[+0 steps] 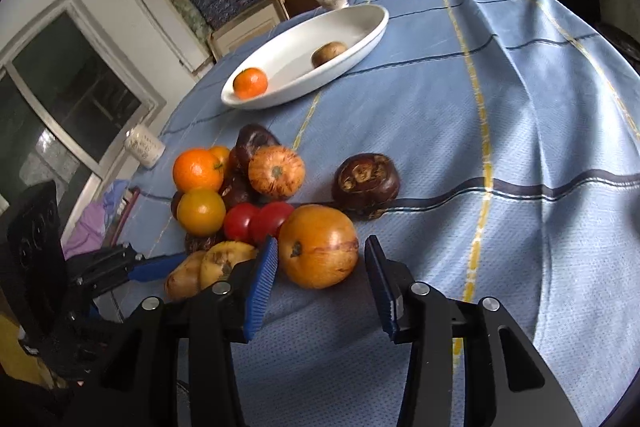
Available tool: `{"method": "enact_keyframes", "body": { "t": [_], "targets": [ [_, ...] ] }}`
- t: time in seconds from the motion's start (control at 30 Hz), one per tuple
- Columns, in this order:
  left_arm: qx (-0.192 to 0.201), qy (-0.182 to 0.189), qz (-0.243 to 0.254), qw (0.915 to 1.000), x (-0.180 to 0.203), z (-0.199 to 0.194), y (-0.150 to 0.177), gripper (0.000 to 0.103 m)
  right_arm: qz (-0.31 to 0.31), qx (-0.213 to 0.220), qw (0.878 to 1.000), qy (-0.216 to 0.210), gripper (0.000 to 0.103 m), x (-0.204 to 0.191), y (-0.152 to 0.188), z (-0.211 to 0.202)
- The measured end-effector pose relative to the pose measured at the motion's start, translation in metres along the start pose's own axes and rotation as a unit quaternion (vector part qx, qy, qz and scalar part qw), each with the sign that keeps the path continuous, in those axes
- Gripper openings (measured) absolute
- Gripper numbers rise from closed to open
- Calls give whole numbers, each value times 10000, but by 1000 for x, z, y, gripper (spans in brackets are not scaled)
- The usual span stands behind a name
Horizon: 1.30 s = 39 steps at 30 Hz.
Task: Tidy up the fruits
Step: 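Lower both held fruits onto the white plate and open both tools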
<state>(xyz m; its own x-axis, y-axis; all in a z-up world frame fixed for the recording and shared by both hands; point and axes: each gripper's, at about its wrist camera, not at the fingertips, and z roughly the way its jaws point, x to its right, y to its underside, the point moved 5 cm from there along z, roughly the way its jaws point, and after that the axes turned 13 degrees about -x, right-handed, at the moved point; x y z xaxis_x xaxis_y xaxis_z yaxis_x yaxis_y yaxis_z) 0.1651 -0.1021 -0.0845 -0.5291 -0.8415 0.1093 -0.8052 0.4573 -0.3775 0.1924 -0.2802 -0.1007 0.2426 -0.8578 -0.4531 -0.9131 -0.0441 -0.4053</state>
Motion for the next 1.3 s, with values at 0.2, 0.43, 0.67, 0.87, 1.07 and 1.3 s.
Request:
{"method": "enact_keyframes", "body": {
  "t": [0.2, 0.43, 0.67, 0.87, 1.07, 1.3],
  "targets": [
    [30, -48, 14, 10000, 1, -1, 0, 42, 92, 10, 9997, -247, 40, 3, 1, 0],
    [336, 160, -194, 9991, -8, -19, 5, 42, 217, 290, 9964, -761, 40, 5, 1, -15],
    [822, -117, -306, 9961, -48, -69, -41, 42, -159, 546, 9965, -619, 40, -39, -70, -49],
    [788, -642, -988, 9899, -115, -62, -125, 42, -18, 601, 9977, -305, 40, -41, -144, -8],
    [506, -844, -1436, 9847, -174, -33, -185, 42, -41, 306, 9991, -303, 40, -46, -169, 41],
    [418, -924, -1713, 9800, -190, -16, -197, 79, -246, 455, 9975, -475, 66, -56, -172, 32]
  ]
}}
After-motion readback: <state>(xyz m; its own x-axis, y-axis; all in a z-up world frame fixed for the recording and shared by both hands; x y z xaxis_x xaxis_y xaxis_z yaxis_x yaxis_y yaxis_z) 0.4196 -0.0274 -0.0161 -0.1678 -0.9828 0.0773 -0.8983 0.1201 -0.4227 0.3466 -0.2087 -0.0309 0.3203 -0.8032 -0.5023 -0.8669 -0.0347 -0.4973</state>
